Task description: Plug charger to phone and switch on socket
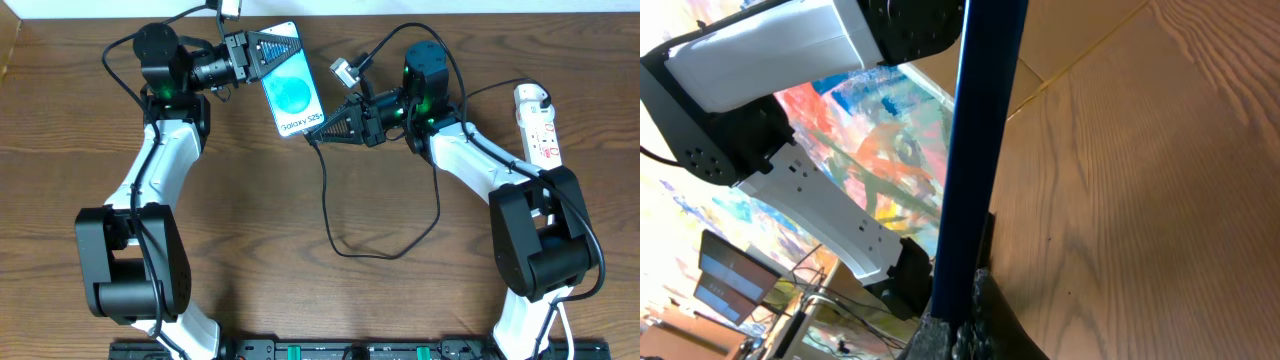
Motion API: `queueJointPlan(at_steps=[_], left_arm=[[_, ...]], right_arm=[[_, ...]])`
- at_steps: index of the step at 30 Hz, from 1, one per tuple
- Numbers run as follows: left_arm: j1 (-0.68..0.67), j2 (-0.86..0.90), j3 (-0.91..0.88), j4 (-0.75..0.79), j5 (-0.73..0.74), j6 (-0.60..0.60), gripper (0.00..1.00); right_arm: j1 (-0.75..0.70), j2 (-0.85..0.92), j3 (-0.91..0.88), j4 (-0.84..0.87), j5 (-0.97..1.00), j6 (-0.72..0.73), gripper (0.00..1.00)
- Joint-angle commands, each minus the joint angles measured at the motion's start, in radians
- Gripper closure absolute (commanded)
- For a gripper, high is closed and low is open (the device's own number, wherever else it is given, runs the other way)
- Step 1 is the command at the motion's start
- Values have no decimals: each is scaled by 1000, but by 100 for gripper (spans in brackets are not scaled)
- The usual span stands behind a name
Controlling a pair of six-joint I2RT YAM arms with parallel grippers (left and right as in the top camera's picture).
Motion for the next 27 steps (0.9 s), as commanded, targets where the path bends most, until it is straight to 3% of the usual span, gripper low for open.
queueJointPlan(at_steps=[1,12,17,21,23,26,27], left_arm=[[-12,-23,9,5,38,-5,93],[52,-23,9,5,-74,-20,93],[160,-23,9,5,-88,-126,93],[266,-23,9,5,-83,-253,93],[315,-23,9,5,-60,-299,93],[351,-23,9,4,-20,-303,93],[359,-23,9,4,-8,-303,93]], right_arm=[[-4,8,15,8,-9,5,99],[-2,9,13,1,-9,5,99],[-2,9,11,-51,33,4,99],[-2,9,11,-192,166,3,98],[4,9,11,-330,291,-2,85],[24,9,11,-503,447,-51,41],[34,9,11,-556,504,-71,33]])
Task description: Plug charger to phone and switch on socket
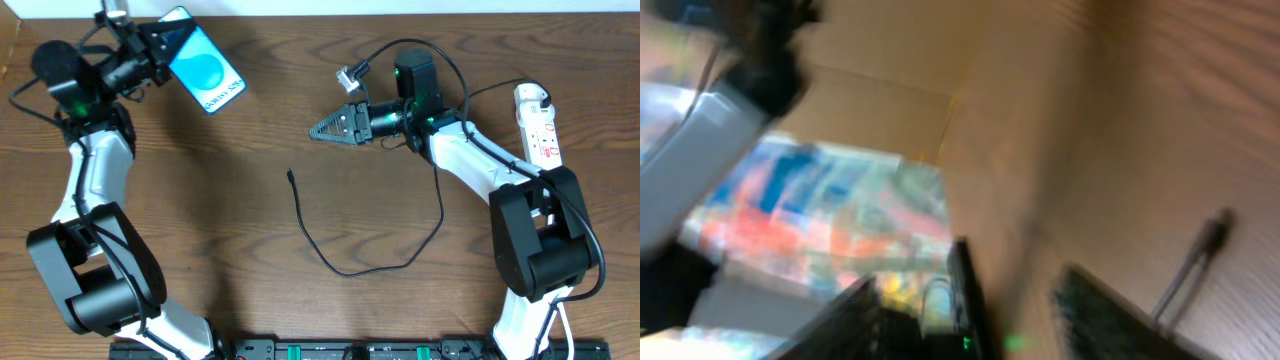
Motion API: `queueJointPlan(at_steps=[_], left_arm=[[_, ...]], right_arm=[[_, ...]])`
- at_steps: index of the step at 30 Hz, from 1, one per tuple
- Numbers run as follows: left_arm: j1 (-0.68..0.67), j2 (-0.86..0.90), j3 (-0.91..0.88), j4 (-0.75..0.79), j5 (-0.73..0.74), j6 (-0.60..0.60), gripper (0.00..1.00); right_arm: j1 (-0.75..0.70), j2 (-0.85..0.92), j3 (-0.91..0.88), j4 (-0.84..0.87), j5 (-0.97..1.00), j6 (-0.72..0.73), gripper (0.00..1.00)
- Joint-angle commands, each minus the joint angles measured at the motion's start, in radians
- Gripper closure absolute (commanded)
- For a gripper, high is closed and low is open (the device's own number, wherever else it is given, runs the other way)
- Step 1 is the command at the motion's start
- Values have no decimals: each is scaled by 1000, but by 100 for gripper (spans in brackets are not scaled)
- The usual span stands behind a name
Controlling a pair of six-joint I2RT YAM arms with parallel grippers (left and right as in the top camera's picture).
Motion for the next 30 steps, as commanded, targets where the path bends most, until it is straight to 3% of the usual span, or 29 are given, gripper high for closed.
queueJointPlan(at_steps=[1,5,10,18,25,30], left_arm=[[35,-23,9,9,74,-55,93],[45,-23,9,10,89,-55,93],[50,-23,9,10,92,-54,93],[107,-23,9,9,107,-55,93],[117,-23,9,10,137,-55,93],[117,-23,9,10,148,-55,93]], right_arm=[[57,9,4,-187,336,-95,20],[137,9,5,-293,547,-117,1],[253,9,25,-431,855,-151,1],[343,9,34,-491,1107,-158,1],[381,25,103,-557,1182,-177,1],[396,148,302,-745,1183,-185,3]])
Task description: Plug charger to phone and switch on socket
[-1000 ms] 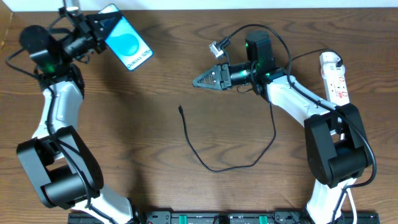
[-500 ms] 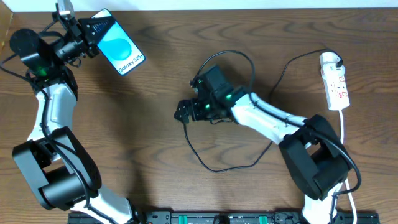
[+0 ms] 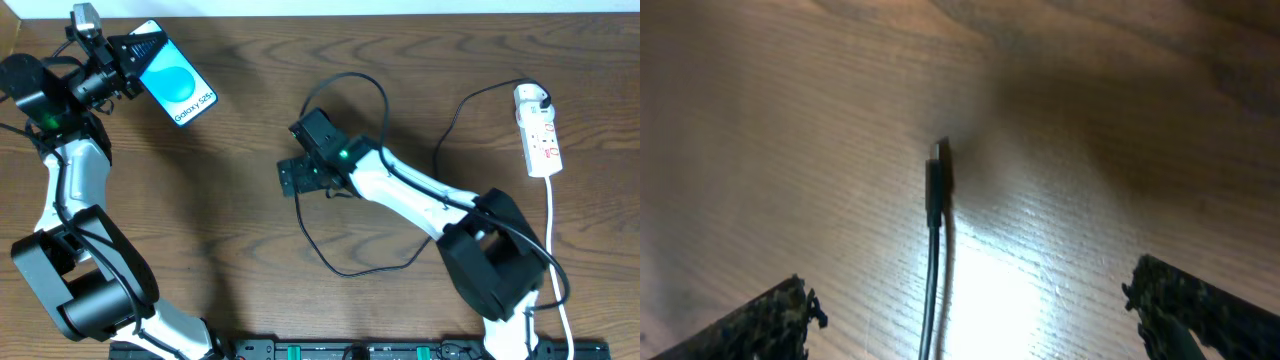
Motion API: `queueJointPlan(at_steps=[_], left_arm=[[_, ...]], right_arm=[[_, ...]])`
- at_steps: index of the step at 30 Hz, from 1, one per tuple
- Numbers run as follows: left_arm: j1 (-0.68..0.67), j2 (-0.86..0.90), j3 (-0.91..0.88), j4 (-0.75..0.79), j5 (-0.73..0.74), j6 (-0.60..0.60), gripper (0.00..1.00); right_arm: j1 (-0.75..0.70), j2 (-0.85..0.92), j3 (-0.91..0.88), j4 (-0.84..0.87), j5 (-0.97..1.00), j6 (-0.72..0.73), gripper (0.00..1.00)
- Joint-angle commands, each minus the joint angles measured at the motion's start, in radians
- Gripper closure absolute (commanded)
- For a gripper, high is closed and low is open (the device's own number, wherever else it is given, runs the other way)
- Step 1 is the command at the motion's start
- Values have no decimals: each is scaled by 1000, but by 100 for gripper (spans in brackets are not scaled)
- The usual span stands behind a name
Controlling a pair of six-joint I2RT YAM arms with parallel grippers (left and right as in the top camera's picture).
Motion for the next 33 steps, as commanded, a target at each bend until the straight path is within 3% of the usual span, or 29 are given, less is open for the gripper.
queueJointPlan(at_steps=[1,11,29,33], left_arm=[[2,-23,10,9,27,-13,93],[2,-23,10,10,33,-12,93],[2,-23,10,10,42,-12,93],[2,-23,10,10,45,-12,93]], right_arm=[[16,103,121,-80,31,-26,3],[68,170,158,-108,65,-27,9],[68,220,172,-90,117,10,77],[69,220,172,-81,119,17,80]])
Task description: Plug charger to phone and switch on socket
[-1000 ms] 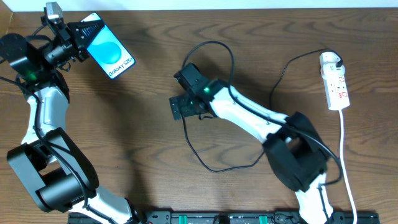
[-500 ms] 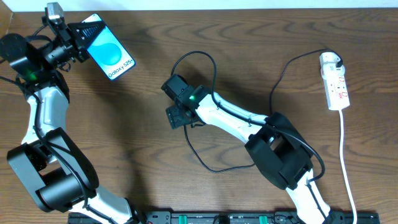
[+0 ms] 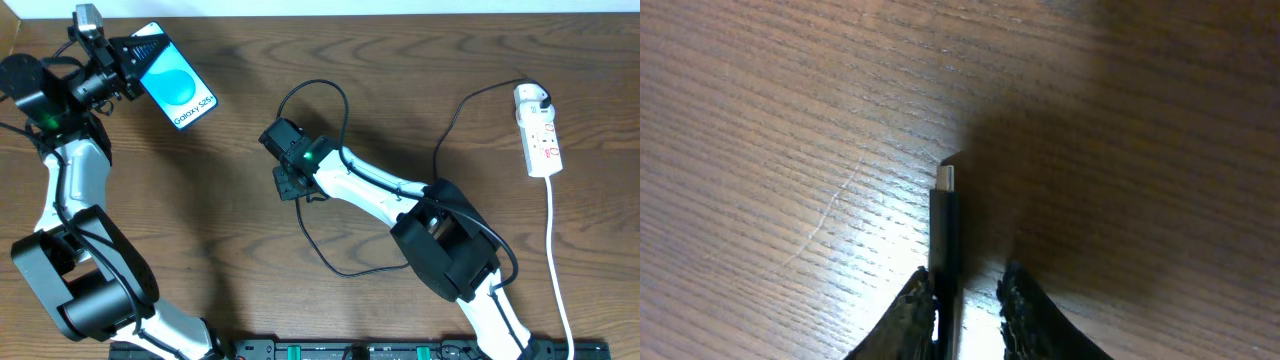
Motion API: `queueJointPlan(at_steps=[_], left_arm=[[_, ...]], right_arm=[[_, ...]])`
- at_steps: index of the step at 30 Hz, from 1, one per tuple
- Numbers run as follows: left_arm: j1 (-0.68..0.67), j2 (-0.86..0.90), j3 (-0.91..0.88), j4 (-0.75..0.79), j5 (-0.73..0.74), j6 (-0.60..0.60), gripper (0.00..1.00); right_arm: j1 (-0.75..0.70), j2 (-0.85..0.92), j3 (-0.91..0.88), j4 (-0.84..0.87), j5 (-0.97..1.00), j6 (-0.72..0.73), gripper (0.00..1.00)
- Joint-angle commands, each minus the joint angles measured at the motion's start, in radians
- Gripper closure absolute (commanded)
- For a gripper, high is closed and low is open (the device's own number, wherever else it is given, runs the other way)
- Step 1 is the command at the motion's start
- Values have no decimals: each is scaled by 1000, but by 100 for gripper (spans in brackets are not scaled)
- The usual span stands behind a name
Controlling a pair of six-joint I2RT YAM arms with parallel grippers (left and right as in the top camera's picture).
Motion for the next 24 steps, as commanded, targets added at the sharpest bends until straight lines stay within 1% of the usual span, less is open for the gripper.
queueJointPlan(at_steps=[1,5,7,10,13,14,21,22,24], left_arm=[[2,-23,10,10,19,-12,93],[2,-23,10,10,31,-12,93],[2,-23,10,10,38,-12,93],[2,-23,10,10,41,-12,93],[2,-23,10,10,40,-12,93],[2,-23,10,10,40,-13,93],[35,-23,10,9,56,-13,93],[35,-23,10,10,71,-13,93],[35,-23,10,10,89,-13,93]], right_arm=[[-1,30,10,11,17,13,80],[3,30,10,15,17,28,76],[7,30,10,20,17,30,77],[10,30,10,23,17,31,82],[12,31,10,22,17,35,93],[13,31,10,22,17,38,98],[12,30,12,7,6,26,99],[0,30,16,-6,-12,26,99],[-45,30,21,-14,-109,25,99]])
